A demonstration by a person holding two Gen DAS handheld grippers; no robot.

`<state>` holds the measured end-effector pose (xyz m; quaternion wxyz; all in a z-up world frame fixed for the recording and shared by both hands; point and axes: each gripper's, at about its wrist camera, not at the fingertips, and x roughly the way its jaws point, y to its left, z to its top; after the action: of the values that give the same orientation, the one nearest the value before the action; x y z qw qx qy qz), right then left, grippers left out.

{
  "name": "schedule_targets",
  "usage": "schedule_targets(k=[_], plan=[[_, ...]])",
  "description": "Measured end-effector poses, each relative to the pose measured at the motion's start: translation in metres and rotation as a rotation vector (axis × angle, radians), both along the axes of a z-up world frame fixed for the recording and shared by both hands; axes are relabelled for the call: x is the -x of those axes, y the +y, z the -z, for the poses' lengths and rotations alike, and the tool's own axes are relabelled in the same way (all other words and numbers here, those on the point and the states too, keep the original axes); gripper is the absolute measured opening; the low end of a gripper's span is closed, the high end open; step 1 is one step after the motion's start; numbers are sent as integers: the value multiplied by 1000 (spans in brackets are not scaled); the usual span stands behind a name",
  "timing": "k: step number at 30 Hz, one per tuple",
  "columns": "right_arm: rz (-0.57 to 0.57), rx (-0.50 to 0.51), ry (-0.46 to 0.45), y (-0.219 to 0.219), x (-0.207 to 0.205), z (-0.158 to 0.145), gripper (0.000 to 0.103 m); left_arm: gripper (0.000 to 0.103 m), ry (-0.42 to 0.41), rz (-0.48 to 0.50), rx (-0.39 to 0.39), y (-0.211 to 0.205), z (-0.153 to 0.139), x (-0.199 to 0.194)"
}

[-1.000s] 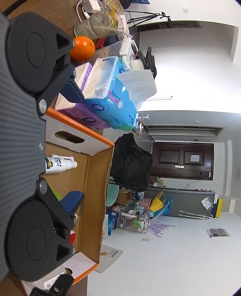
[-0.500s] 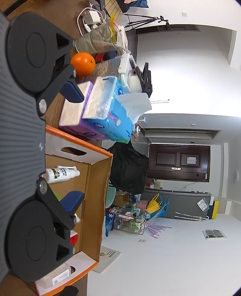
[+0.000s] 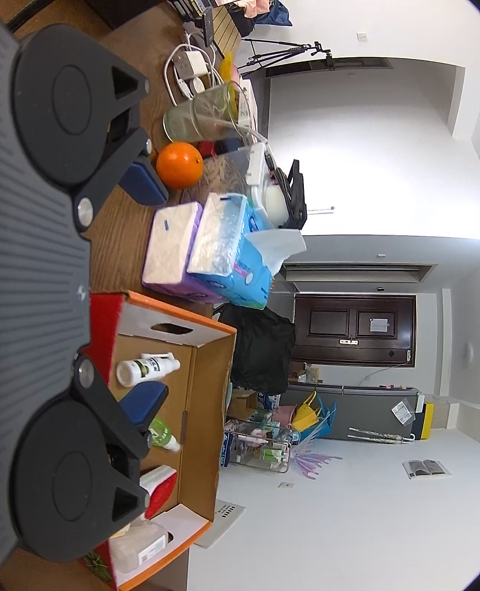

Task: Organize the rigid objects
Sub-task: 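Withdraw both tools from the box toward the tape roll and caps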

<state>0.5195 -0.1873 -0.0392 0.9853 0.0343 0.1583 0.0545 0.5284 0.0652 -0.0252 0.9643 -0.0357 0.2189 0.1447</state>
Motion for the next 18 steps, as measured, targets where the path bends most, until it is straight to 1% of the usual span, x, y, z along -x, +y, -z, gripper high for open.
schedule_targets(k=[7, 18], plan=[[-2, 28, -6, -2, 28, 1, 103, 103, 18, -7, -13, 3, 5, 25], [3, 78, 2, -15, 72, 9, 103, 103, 34, -18, -7, 15, 11, 69]])
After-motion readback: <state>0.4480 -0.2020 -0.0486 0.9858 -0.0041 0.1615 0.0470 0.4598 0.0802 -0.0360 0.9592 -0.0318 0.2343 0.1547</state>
